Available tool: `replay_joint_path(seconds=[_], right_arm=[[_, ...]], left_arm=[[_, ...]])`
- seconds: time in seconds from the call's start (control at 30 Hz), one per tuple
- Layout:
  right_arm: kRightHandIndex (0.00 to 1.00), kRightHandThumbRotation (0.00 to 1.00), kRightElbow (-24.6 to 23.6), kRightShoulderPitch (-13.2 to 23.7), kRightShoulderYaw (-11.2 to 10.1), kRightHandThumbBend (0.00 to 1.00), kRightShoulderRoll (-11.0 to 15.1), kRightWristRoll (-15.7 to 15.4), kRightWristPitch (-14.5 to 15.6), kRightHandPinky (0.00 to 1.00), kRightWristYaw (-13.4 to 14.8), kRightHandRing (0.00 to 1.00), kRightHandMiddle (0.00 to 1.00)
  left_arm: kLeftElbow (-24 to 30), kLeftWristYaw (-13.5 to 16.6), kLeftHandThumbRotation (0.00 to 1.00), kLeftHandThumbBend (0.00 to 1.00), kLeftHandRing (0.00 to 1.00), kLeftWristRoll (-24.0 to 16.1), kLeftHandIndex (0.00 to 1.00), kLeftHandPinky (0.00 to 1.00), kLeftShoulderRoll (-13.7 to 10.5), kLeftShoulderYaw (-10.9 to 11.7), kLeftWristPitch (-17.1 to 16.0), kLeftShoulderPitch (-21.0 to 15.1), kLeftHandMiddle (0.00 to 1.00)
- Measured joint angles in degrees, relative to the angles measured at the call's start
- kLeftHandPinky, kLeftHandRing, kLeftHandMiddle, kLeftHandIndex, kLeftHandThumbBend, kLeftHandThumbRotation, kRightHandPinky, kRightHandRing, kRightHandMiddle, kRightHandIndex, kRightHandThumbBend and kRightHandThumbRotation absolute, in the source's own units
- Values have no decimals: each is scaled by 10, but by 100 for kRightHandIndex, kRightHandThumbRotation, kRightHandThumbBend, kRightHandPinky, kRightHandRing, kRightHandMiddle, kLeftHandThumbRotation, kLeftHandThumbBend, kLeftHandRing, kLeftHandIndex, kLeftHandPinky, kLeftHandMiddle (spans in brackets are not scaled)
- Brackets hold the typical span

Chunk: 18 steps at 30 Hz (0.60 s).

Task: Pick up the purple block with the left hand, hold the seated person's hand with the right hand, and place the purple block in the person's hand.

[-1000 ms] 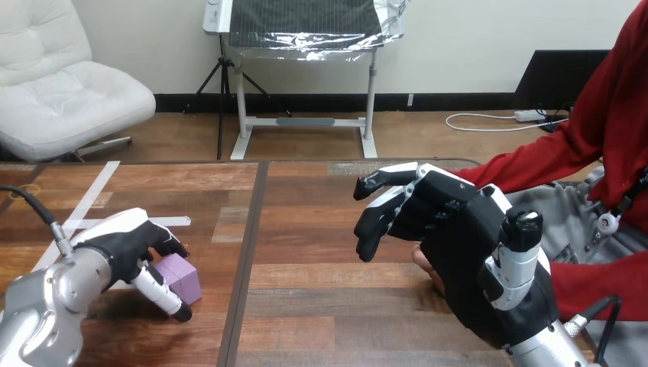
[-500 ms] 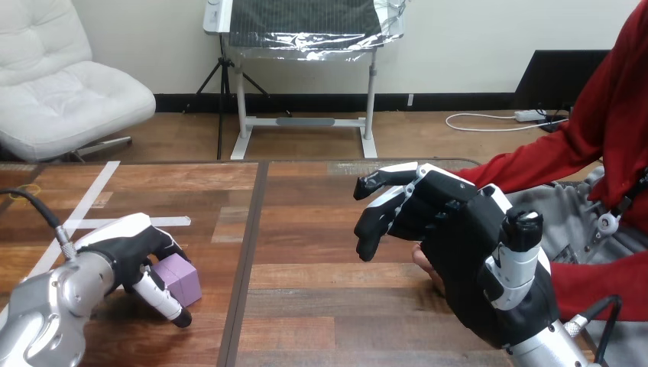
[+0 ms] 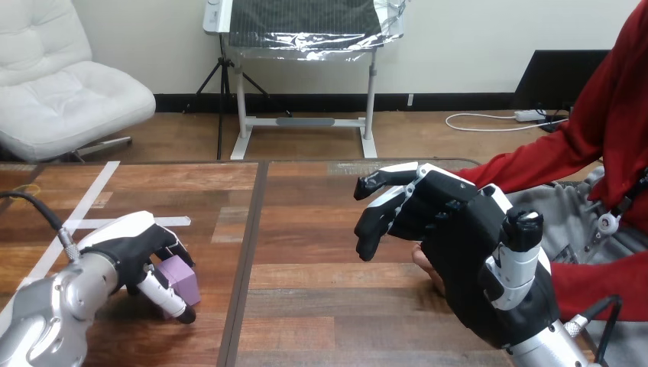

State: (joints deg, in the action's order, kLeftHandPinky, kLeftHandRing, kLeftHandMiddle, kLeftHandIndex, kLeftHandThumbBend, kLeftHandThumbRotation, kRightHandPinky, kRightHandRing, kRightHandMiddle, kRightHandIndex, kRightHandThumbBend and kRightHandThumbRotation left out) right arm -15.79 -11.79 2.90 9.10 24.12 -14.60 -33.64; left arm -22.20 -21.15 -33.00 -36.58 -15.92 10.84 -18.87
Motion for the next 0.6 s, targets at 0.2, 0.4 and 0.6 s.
replay_joint_path(seconds=[0.2,0.4,0.6], right_arm=[[63,100,0,0,-1,90,0,0,0,37,-1,45,52],[63,100,0,0,-1,90,0,2,0,38,-2,45,52],[63,100,0,0,-3,89,0,2,0,38,-2,45,52]], left_arm=[[-13,20,0,72,40,6,49,34,6,1,-13,0,47],[-24,31,0,71,36,10,46,30,9,1,-27,0,44],[-27,36,0,72,36,10,46,29,10,1,-33,0,44]])
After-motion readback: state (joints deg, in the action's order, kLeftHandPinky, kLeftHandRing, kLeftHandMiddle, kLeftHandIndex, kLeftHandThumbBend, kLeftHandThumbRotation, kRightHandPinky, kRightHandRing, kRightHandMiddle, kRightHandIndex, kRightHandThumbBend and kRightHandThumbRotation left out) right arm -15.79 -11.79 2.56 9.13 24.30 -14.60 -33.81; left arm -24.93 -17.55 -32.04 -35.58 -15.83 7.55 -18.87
